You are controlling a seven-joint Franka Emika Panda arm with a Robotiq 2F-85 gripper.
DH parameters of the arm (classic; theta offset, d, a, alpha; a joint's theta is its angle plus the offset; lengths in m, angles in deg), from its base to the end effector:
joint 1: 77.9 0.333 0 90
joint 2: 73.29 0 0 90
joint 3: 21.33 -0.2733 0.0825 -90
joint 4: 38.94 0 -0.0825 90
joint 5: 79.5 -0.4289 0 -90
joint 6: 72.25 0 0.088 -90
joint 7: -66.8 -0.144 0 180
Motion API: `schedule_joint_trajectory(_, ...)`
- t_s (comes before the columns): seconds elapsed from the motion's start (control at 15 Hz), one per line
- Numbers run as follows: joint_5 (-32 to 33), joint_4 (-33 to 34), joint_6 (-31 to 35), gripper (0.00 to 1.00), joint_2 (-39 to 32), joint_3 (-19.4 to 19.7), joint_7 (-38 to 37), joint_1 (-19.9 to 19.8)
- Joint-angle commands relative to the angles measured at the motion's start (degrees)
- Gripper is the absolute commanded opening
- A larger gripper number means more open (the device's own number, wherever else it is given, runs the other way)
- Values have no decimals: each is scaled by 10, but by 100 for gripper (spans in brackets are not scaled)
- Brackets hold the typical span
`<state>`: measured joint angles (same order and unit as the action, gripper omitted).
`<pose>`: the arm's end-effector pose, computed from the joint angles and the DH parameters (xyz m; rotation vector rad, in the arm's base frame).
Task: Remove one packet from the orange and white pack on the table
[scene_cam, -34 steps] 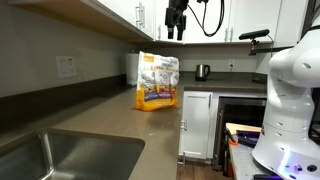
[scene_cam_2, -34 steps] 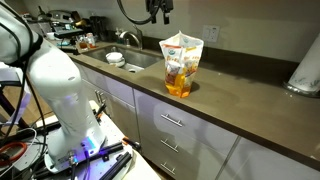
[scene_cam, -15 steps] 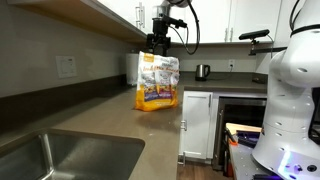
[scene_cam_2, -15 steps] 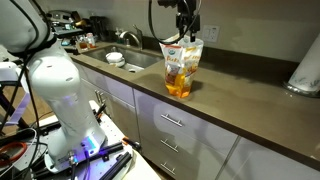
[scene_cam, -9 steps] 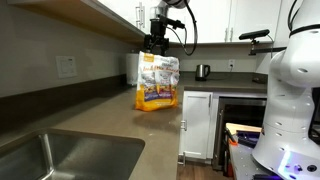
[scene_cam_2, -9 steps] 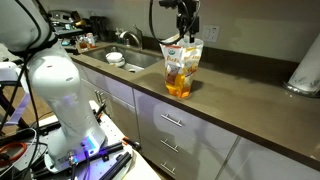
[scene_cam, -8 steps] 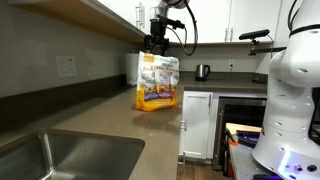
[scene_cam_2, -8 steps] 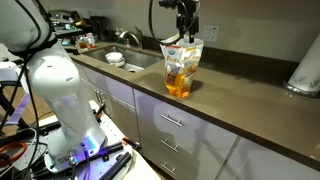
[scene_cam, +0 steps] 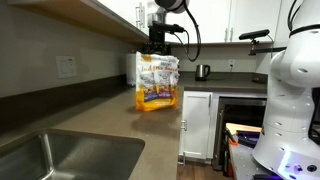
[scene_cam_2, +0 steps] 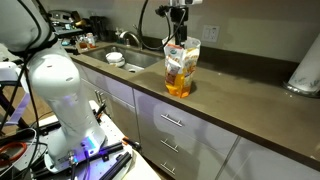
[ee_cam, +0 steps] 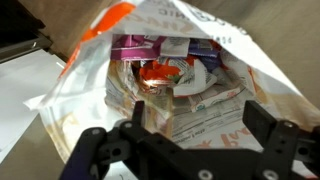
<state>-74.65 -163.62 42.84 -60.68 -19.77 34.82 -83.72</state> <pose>0.5394 -0.0778 0.3941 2.9186 -0.9876 0.1029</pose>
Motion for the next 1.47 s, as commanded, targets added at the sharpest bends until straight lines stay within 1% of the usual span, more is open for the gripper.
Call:
schedule_joint_trajectory(0.0, 33, -22, 27, 100, 1, -7, -51, -12)
schedule_joint_trajectory(0.2, 42, -24, 20, 100, 5, 2, -56, -19)
schedule_joint_trajectory(0.47, 22, -28, 30, 100, 1, 13, -53, -24)
schedule_joint_trajectory(0.67, -8, -38, 67, 100, -19, 19, -40, -18)
schedule_joint_trajectory(0.93, -47, -47, 119, 100, -49, 17, -36, -10)
schedule_joint_trajectory(1.13, -42, -42, 131, 100, -82, 13, -44, -7)
schedule_joint_trajectory(1.4, -40, -38, 133, 100, -113, 15, -45, 0)
